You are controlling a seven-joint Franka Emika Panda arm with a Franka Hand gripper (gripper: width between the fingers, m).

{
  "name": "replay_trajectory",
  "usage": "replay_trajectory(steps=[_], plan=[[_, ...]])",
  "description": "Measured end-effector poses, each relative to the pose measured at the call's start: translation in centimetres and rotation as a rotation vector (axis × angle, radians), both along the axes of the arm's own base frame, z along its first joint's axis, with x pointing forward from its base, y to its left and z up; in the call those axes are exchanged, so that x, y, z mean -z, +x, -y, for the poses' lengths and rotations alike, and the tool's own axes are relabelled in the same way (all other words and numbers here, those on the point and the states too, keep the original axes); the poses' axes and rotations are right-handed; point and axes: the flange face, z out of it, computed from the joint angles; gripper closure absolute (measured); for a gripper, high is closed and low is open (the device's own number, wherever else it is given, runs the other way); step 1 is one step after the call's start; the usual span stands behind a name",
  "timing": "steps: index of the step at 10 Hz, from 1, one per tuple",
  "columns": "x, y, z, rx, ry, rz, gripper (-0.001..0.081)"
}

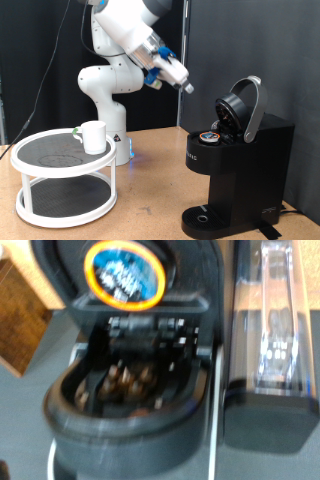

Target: Make a cup of coffee with the keurig machine

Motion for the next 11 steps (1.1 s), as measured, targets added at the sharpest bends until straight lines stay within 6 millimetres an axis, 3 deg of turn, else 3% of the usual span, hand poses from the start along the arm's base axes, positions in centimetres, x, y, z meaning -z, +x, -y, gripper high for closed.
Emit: replay_trajectory(steps=[5,8,11], plan=[[-7.9,-0.9,0.1,0.050,0.053,0.060,0.0072],[-8.6,-0.6,-0.1,0.074,0.084,0.066,0.0072],[-9.2,1.3,-3.6,0.131,0.143,0.077,0.0072]])
